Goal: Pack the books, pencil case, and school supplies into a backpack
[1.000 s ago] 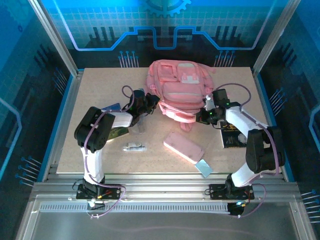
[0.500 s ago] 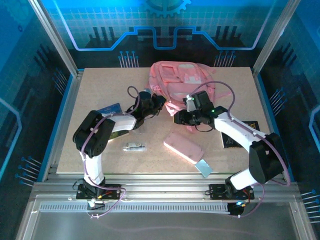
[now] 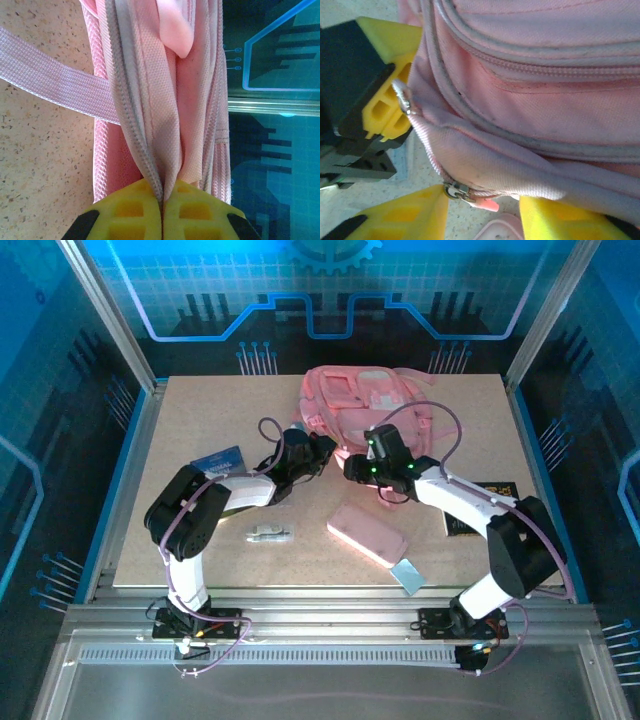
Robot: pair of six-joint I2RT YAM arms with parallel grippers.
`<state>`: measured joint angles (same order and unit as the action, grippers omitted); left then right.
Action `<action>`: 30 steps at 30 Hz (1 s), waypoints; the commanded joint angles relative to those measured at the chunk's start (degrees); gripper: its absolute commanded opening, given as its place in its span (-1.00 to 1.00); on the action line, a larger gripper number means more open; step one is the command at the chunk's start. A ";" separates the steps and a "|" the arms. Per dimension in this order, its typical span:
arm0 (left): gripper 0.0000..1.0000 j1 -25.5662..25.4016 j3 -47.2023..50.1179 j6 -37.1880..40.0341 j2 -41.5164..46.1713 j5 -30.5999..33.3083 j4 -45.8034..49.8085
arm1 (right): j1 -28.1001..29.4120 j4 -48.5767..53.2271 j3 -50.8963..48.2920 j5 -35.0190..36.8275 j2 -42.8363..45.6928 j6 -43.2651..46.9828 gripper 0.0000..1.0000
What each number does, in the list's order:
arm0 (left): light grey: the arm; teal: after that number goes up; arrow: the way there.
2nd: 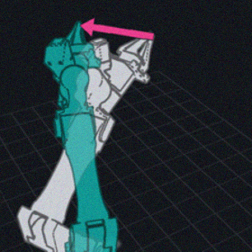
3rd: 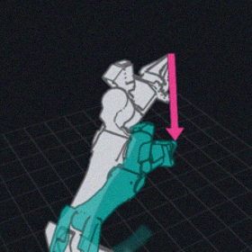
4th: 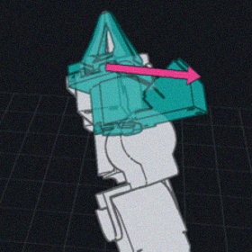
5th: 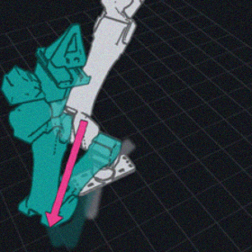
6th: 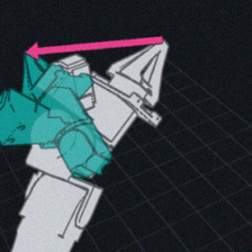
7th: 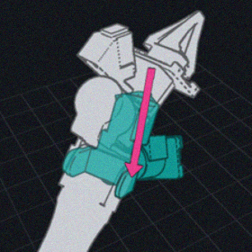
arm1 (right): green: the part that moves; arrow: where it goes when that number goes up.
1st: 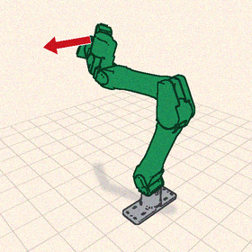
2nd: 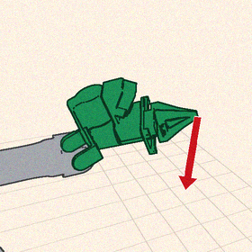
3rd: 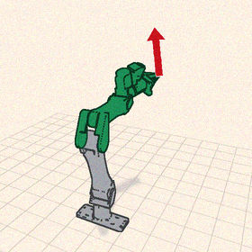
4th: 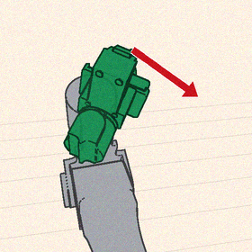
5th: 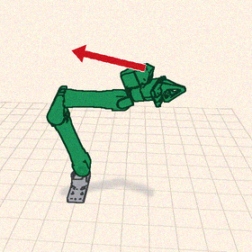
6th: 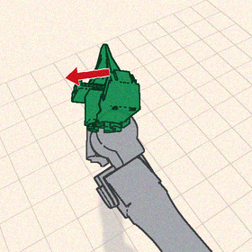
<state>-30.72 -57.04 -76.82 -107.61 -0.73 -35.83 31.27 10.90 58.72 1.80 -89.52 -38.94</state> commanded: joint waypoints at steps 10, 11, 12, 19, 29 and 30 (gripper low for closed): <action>-1.00 -2.72 1.12 -2.68 4.87 0.73 -6.18 | 4.65 -1.17 5.77 15.04 -9.02 -1.99 -0.07; -1.00 -2.82 1.14 -2.80 5.03 0.75 -6.39 | 4.93 -0.75 5.94 16.89 -9.63 -2.91 -0.08; -1.00 -2.92 1.18 -2.97 5.17 0.73 -6.57 | 5.03 -0.36 6.10 18.38 -10.19 -3.53 -0.13; -1.00 -2.81 2.41 -2.78 6.62 1.85 -6.50 | 5.09 -0.18 6.19 23.50 -11.02 -3.71 -0.82; -1.00 0.97 0.67 -0.08 5.02 1.53 -5.00 | 1.16 1.68 3.75 12.29 -5.91 2.61 -1.00; -1.00 1.49 0.24 0.60 4.88 1.36 -4.64 | 0.33 2.15 3.56 9.89 -5.42 3.23 -1.00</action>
<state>-30.65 -54.39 -78.08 -106.32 2.83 -36.23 35.53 11.53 63.57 14.46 -96.99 -38.70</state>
